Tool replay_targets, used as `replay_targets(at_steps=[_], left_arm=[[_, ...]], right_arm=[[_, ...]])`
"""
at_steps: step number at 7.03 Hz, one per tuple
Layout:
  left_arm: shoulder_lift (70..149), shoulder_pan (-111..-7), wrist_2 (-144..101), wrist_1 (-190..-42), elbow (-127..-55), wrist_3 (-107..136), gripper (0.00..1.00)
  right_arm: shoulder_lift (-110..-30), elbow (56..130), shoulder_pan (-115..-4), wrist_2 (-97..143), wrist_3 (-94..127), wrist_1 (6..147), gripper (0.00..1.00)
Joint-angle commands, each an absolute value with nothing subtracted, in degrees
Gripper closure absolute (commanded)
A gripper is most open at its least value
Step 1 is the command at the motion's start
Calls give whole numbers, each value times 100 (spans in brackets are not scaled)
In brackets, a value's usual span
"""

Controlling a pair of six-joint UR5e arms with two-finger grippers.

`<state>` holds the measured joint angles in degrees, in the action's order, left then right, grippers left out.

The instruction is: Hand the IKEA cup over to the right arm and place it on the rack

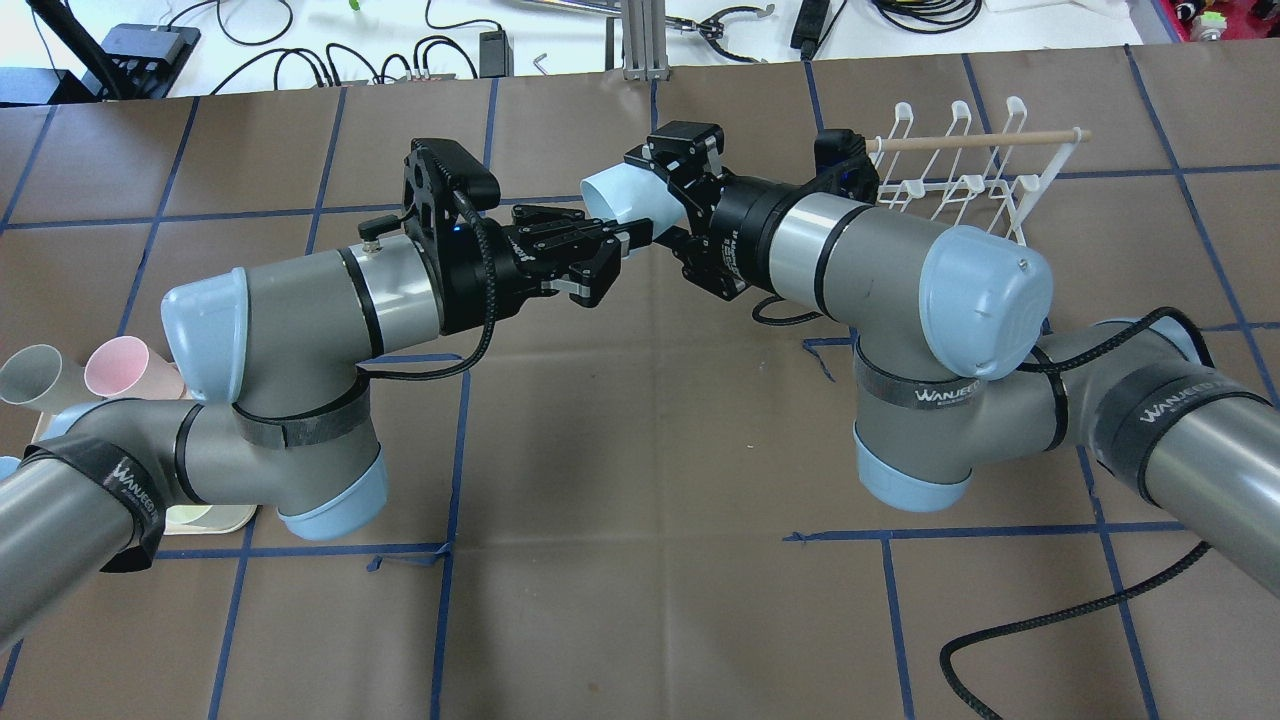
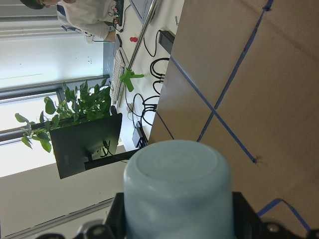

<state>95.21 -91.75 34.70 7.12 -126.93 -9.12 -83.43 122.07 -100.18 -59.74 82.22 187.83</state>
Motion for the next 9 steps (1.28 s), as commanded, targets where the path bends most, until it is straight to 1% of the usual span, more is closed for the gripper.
replay_targets(at_steps=[1,3,4,5,7,8,9], left_arm=[[9571,-9167,3480,712,-12656,-897,65],[9545,-9167,3785,703,-12647,-879,33],[9580,-9158,3823,703,-12630,-679,9],[9528,-9115,3832,712,-12621,-485,2],[9457,-8617,3780,896,-12708,-413,1],[9353,-8230,3614,896,-12787,-404,1],[9204,-7879,3421,827,-12797,-404,1]], right_arm=[[-8341,12208,-10020,-5950,8218,18782,54],[-8341,12199,-10019,-5950,8218,18782,58],[-8341,12199,-10011,-5950,8209,18791,59],[-8315,12138,-10011,-5950,8200,18791,61],[-8035,11735,-9906,-6020,7685,18800,70],[-7859,11542,-9740,-6029,7273,18835,79],[-7805,11401,-9495,-6151,6677,18852,81]])
